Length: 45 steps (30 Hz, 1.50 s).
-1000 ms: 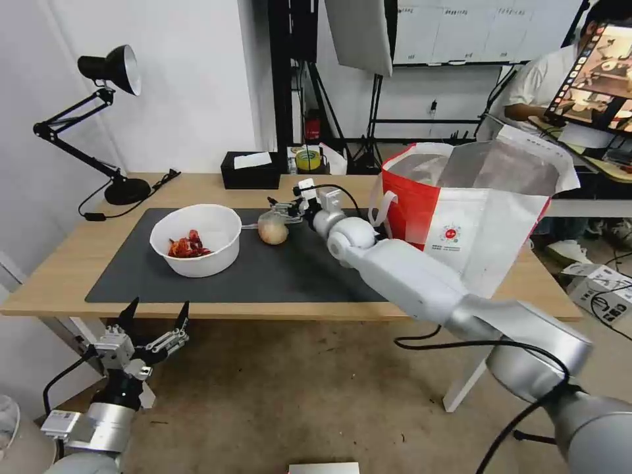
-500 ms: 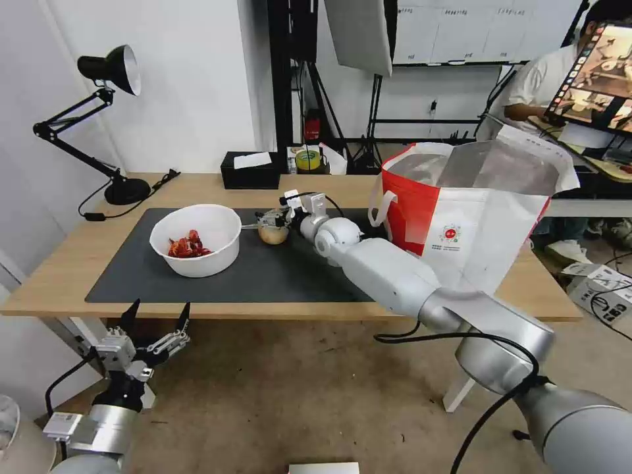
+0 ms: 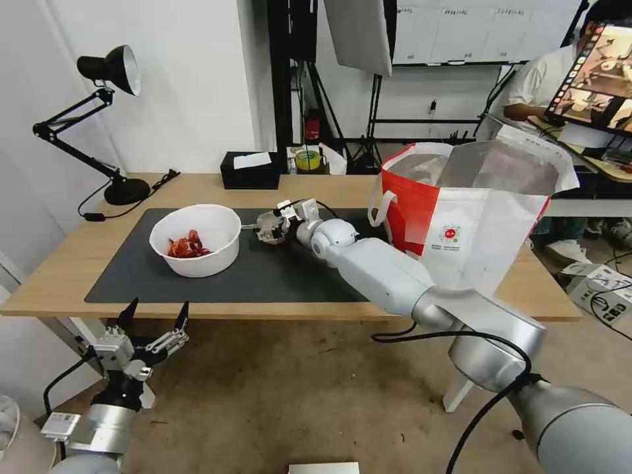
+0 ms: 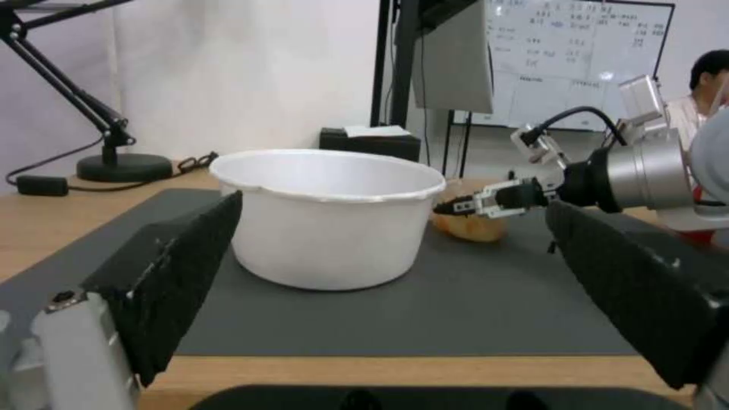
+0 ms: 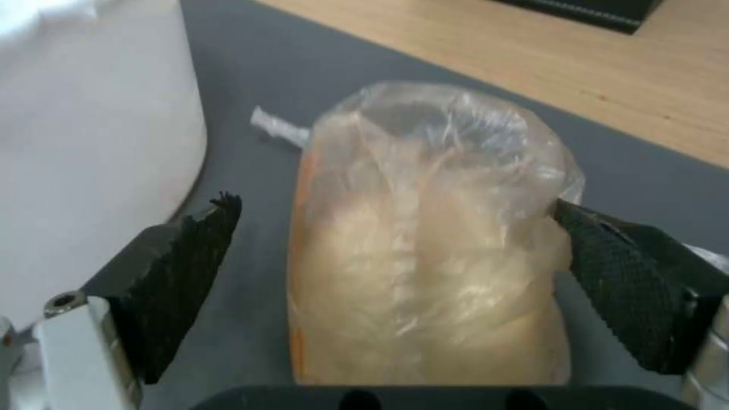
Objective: Pick up the trash from the table and place it into the takeout bag.
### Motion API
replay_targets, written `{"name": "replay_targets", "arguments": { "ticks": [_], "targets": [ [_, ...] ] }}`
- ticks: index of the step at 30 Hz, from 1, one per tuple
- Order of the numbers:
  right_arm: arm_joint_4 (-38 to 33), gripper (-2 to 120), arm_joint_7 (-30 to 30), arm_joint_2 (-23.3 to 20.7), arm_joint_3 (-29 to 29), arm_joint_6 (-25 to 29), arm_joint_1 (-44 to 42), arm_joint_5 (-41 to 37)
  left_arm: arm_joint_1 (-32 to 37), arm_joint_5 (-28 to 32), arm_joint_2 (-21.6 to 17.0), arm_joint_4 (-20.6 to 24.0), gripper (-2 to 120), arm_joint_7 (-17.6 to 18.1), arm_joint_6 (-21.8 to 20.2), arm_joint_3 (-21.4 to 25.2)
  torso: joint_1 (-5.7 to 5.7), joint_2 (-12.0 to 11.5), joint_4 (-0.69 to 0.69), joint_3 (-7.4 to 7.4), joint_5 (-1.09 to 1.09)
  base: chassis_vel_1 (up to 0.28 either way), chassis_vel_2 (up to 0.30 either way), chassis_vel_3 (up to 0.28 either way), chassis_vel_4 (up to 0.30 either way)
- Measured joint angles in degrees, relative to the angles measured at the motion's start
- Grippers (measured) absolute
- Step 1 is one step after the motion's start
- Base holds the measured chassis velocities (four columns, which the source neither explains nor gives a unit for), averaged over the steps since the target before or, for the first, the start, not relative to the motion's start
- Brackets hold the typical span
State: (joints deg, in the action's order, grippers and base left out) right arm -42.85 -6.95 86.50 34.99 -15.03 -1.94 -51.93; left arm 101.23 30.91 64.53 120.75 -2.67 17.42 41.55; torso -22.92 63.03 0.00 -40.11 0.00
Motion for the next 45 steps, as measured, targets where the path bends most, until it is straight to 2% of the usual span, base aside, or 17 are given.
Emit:
{"name": "replay_targets", "arguments": {
  "ticks": [14, 25, 30, 32, 34, 36, 37, 38, 40, 41, 44, 45],
  "targets": [
    [1.13, 100, -0.02, 1.23, 0.33, -1.05, -0.50, 3.39, -0.16, 0.05, 0.04, -0.41, 100, -0.03, 0.37, -0.21, 0.00, 0.00, 0.00, 0.00, 0.00, 0.000, 0.000, 0.000, 0.000],
    [-0.06, 99, 0.14, -0.39, 0.49, -2.19, -0.77, 3.64, -0.12, 0.05, -0.04, -0.03, 100, -0.03, 0.39, -0.32, 0.00, 0.00, 0.00, 0.00, 0.00, 0.000, 0.000, 0.000, 0.000],
    [-0.20, 89, -0.41, -0.61, 0.62, -2.20, -0.89, 3.51, 0.00, 0.05, -0.03, 0.13, 100, -0.03, 0.40, -0.33, 0.00, 0.00, 0.00, 0.01, 0.01, 0.000, 0.000, 0.000, 0.000],
    [-0.23, 78, -0.79, -0.65, 0.65, -2.08, -0.99, 3.47, 0.19, 0.04, 0.00, 0.20, 100, -0.02, 0.45, -0.26, 0.00, 0.00, 0.00, 0.01, 0.01, 0.000, 0.000, 0.000, 0.000],
    [-0.27, 74, -0.91, -0.68, 0.68, -2.03, -1.02, 3.46, 0.28, 0.02, 0.01, 0.22, 100, -0.02, 0.50, -0.22, 0.01, 0.01, 0.01, 0.01, 0.01, 0.000, 0.000, 0.000, 0.000],
    [-0.41, 65, -1.01, -0.79, 0.73, -1.99, -1.05, 3.43, 0.36, 0.00, 0.01, 0.29, 100, -0.02, 0.58, -0.18, 0.01, 0.01, 0.02, 0.01, 0.02, 0.000, 0.000, 0.000, 0.000],
    [-0.44, 58, -1.02, -0.93, 0.77, -1.94, -1.06, 3.43, 0.37, -0.01, 0.01, 0.34, 100, -0.02, 0.58, -0.17, 0.01, 0.01, 0.02, 0.01, 0.02, 0.000, 0.000, 0.000, 0.000],
    [-0.44, 58, -1.02, -0.93, 0.77, -1.94, -1.06, 3.43, 0.37, -0.01, 0.01, 0.34, 100, -0.02, 0.58, -0.17, 0.01, 0.01, 0.02, 0.01, 0.02, 0.000, 0.000, 0.000, 0.000],
    [-0.69, 47, -1.02, -1.36, 0.82, -1.87, -1.15, 3.40, 0.37, -0.03, 0.00, 0.39, 100, -0.01, 0.59, -0.17, 0.01, 0.01, 0.03, 0.01, 0.02, 0.000, 0.000, 0.000, 0.000],
    [-0.69, 47, -1.02, -1.36, 0.82, -1.87, -1.15, 3.40, 0.37, -0.03, 0.00, 0.39, 100, -0.01, 0.59, -0.17, 0.01, 0.01, 0.03, 0.01, 0.02, 0.000, 0.000, 0.000, 0.000],
    [-1.97, 34, -0.77, -2.60, 0.81, -1.77, -1.66, 3.22, 0.36, -0.07, -0.04, 0.40, 100, -0.01, 0.59, -0.22, 0.01, 0.01, 0.02, 0.01, 0.02, 0.000, 0.000, 0.000, 0.000],
    [-1.97, 34, -0.77, -2.60, 0.81, -1.77, -1.66, 3.22, 0.36, -0.07, -0.04, 0.40, 100, -0.01, 0.59, -0.22, 0.01, 0.01, 0.02, 0.01, 0.02, 0.000, 0.000, 0.000, 0.000]
  ]
}}
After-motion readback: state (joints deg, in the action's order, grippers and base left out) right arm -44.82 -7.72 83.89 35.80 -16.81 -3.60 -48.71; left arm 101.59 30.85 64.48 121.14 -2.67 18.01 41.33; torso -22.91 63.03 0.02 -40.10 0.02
